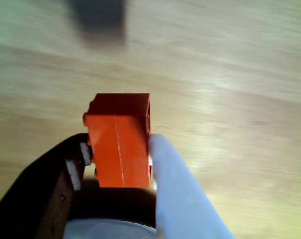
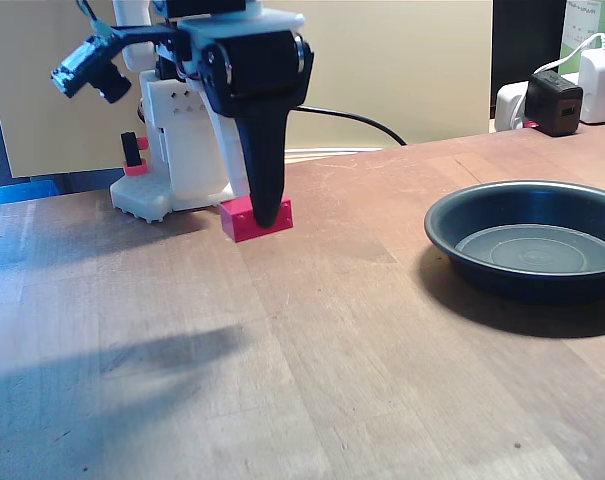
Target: Grasp a lego block and put it in the bin.
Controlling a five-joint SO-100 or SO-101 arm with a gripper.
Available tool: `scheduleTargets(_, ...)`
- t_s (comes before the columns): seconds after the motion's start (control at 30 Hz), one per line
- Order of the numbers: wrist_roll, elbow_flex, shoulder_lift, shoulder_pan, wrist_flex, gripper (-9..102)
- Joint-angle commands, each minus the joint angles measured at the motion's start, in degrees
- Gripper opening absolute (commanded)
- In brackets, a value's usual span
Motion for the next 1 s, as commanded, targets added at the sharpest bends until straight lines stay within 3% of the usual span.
scheduleTargets(0.0, 0.0, 3.96, 6.06, -1.32, -0.97, -1)
scheduleTargets(0.13, 0.26, 8.35, 9.32, -5.01, -3.78, -1)
scheduleTargets(0.4, 12.3, 12.22, 10.63, -18.11, -6.15, -1)
scheduleTargets(0.73, 25.84, 7.56, 10.28, -33.93, -6.15, -1)
scheduleTargets(0.97, 28.39, 3.43, 2.99, -38.23, -6.15, -1)
